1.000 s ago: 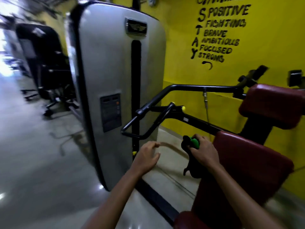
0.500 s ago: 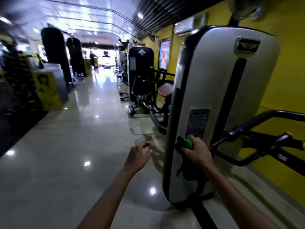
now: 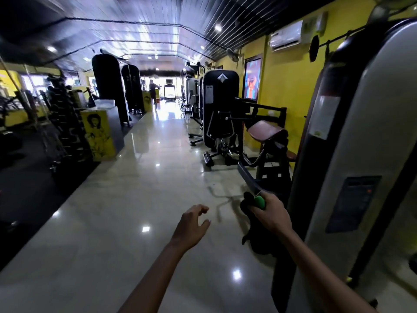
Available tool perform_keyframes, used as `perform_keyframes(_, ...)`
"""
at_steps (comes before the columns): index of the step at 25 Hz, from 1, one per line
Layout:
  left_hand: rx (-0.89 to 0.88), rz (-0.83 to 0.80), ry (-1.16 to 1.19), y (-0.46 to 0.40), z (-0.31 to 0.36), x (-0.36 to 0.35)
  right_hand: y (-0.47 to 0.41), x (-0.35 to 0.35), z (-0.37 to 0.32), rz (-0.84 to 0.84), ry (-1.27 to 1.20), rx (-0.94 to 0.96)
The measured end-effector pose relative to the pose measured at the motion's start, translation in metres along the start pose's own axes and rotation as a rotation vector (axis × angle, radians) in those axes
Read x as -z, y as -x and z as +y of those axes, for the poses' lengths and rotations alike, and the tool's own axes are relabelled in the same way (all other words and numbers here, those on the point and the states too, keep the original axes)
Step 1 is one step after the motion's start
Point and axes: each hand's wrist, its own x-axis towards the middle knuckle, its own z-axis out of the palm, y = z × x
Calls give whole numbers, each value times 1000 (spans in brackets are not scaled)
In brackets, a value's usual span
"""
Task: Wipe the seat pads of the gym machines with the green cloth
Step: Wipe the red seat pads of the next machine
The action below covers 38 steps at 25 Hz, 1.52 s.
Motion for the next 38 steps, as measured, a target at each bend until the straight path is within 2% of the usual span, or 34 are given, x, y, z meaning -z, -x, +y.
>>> perform_keyframes(7,-7,-25,18,-140,-76,-43,-147,-62,24,31,24,10)
perform_keyframes(16,-38,-25,20,-373,-146,-96,-394,-133,53,-47,14,-22)
perform_keyframes(21,-10,-42,63,-500,-221,-136,-523,-186,73,-57,80,-46)
perform_keyframes(30,-37,-117,68,-759,-349,-161,-772,-284,72,3,43,-129)
perform_keyframes(34,-32,-179,67,-851,-402,-188,-879,-332,86,13,33,-172)
perform_keyframes(38,-33,-172,72,-959,-461,-221,-996,-384,109,32,-9,-151)
